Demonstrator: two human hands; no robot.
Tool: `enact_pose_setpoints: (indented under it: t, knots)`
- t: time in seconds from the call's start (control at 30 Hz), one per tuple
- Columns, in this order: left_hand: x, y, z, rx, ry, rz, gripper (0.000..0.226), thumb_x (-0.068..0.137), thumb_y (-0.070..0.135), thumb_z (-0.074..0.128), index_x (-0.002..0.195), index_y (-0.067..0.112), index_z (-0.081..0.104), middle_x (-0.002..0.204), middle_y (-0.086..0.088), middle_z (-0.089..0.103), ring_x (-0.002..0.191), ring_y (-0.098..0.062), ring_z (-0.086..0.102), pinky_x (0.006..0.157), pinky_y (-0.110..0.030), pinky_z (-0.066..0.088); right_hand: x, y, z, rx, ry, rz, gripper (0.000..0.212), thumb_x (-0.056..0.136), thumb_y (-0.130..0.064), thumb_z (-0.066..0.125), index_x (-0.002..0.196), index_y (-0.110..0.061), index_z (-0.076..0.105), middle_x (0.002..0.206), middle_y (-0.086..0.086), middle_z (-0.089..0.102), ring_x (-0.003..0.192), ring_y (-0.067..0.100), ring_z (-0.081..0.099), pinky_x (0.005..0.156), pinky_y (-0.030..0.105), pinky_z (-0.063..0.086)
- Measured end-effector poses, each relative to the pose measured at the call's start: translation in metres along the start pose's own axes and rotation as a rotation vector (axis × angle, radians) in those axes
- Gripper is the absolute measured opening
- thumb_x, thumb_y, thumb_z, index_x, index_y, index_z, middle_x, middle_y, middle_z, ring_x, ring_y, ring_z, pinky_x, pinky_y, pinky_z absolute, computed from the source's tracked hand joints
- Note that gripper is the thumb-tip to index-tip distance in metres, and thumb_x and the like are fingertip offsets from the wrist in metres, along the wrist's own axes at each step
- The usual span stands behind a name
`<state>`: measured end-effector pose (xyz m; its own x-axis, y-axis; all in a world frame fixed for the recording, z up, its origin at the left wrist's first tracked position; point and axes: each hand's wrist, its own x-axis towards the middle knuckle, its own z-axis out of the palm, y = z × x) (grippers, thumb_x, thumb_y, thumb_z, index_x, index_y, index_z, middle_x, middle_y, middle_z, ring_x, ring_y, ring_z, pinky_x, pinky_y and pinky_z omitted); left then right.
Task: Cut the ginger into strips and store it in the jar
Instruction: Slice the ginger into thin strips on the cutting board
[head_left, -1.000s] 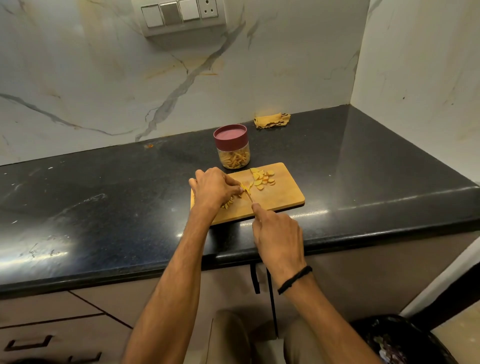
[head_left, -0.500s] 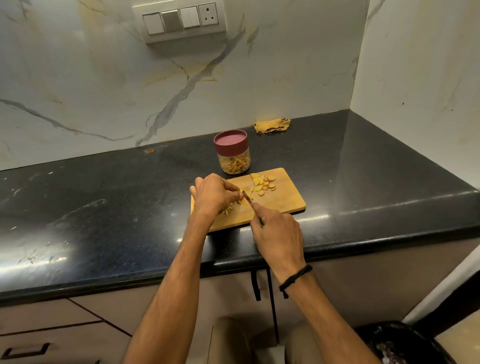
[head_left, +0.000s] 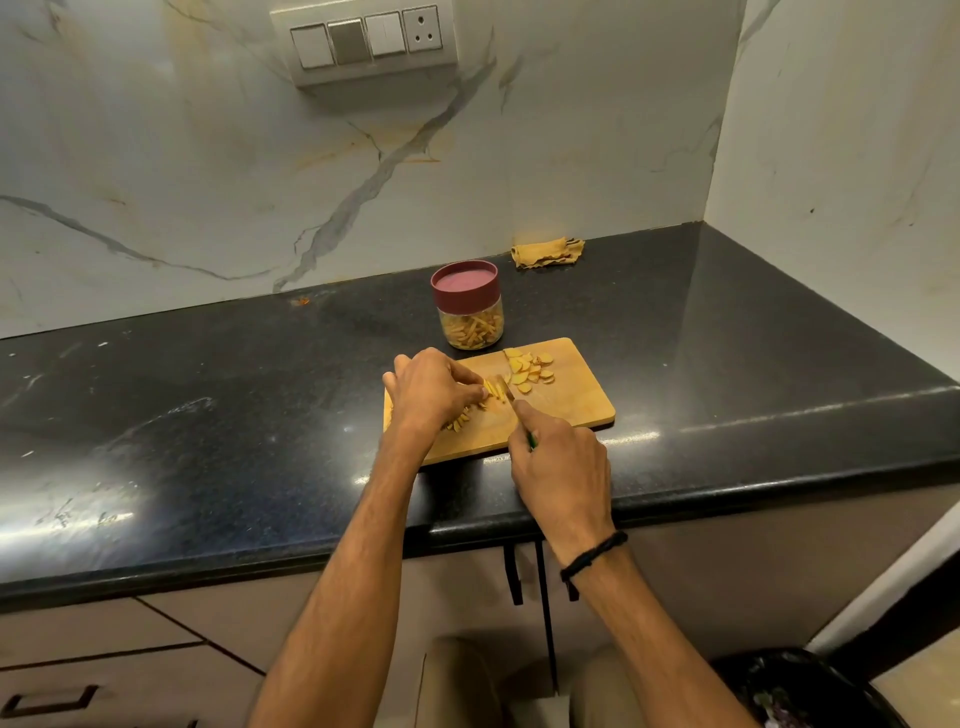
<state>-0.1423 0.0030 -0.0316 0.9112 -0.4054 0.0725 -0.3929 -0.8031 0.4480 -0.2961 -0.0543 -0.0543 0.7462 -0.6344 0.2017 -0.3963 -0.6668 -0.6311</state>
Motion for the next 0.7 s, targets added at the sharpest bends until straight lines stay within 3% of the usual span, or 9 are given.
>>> enact_pose_setpoints:
  t: [0.17, 0.37, 0.53, 0.7]
  knots:
    - [0.000, 0.000, 0.000, 0.007, -0.001, -0.004, 0.024, 0.084, 0.040, 0.077, 0.105, 0.029, 0.078, 0.115, 0.003, 0.068, 0.116, -0.023, 0.039, 0.088, -0.037, 0.028, 0.002, -0.001, 0.004, -0.019, -0.034, -0.008, 0.042, 0.103, -0.034, 0.041, 0.145, -0.034, 0.042, 0.097, -0.004, 0.066, 0.075, 0.008, 0.046, 0.070, 0.023, 0.043]
    - [0.001, -0.001, 0.001, 0.007, 0.003, 0.000, 0.023, 0.084, 0.040, 0.077, 0.105, 0.030, 0.078, 0.116, 0.004, 0.068, 0.117, -0.023, 0.039, 0.092, -0.039, 0.030, 0.002, 0.001, 0.006, 0.014, 0.007, -0.001, 0.042, 0.103, -0.033, 0.042, 0.145, -0.031, 0.043, 0.092, -0.004, 0.065, 0.072, 0.006, 0.047, 0.064, 0.018, 0.036]
    - [0.001, -0.001, 0.002, 0.003, 0.004, -0.005, 0.022, 0.085, 0.040, 0.077, 0.105, 0.030, 0.078, 0.115, 0.005, 0.068, 0.115, -0.023, 0.038, 0.091, -0.038, 0.030, 0.006, -0.003, 0.008, 0.000, 0.010, -0.044, 0.042, 0.103, -0.033, 0.041, 0.145, -0.033, 0.042, 0.078, -0.009, 0.050, 0.065, 0.006, 0.043, 0.049, 0.011, 0.023]
    - [0.002, -0.001, 0.002, 0.000, 0.010, -0.012, 0.021, 0.085, 0.039, 0.077, 0.103, 0.029, 0.079, 0.111, 0.006, 0.069, 0.113, -0.021, 0.038, 0.087, -0.036, 0.028, 0.015, -0.008, 0.015, -0.028, 0.017, -0.053, 0.041, 0.103, -0.032, 0.041, 0.144, -0.031, 0.043, 0.082, -0.005, 0.060, 0.067, 0.007, 0.045, 0.058, 0.019, 0.033]
